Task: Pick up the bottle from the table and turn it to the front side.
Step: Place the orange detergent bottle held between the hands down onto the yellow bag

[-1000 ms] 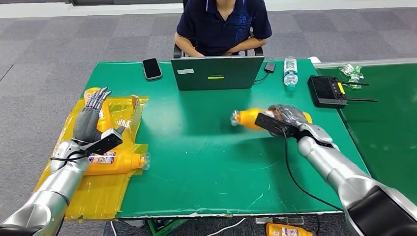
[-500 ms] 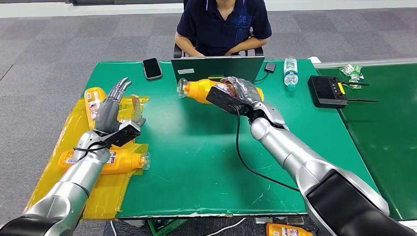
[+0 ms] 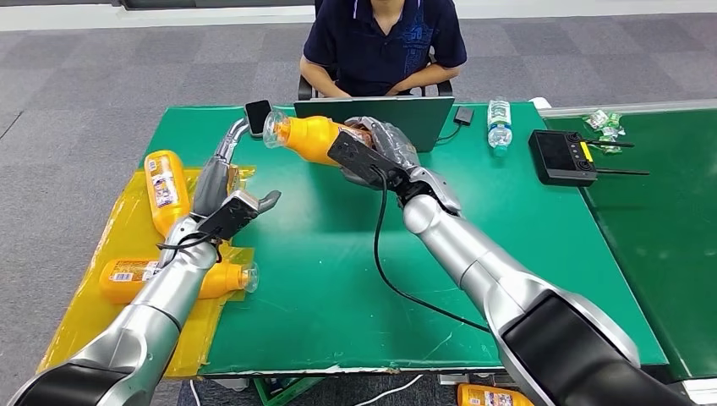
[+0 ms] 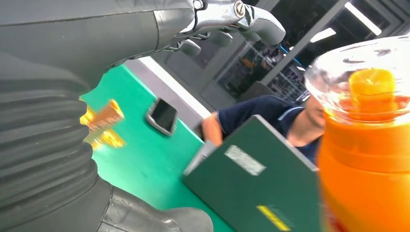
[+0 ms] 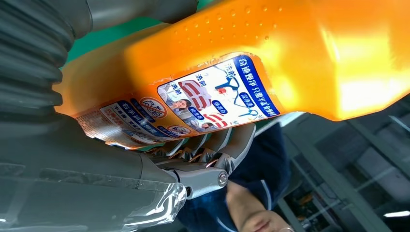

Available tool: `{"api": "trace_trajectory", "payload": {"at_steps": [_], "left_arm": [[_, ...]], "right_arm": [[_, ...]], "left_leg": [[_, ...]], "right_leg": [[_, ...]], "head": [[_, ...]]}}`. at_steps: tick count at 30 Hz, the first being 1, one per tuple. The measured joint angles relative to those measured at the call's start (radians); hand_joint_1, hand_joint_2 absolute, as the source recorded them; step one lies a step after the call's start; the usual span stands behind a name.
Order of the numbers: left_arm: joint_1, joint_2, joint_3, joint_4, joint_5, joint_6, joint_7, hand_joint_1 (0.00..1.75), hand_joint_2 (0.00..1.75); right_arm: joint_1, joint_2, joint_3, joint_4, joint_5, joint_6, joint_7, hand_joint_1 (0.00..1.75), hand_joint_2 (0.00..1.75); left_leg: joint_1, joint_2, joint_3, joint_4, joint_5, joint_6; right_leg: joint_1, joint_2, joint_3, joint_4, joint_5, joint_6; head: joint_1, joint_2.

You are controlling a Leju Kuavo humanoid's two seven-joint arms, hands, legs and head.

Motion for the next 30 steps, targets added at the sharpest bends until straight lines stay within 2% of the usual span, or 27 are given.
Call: {"api": "trace_trajectory", "payload": {"at_steps": [12,30], "left_arm": [[0.002,-0.056,0.000,-0.061,0.178,-0.079,0.000,0.00,1.75],[0.019,-0.111,0.000,-0.117,0.364,-0.164,0.000,0.00,1.75]], "right_arm": [[0.026,0.060,-0.072,0.000,-0.071,-0.001,-0.063,1.75,1.75],[0.073,0.090,-0.132,-0.004,-0.127,-0.006,-0.096,1.75,1.75]], "left_leg": [[0.000,0.000,0.000,0.000,0.000,0.000],[0.000,0.000,0.000,0.000,0.000,0.000]], "right_leg": [[0.000,0.000,0.000,0.000,0.000,0.000],[0.000,0.000,0.000,0.000,0.000,0.000]], "head": [[0.000,0.000],[0.000,0.000]]}}
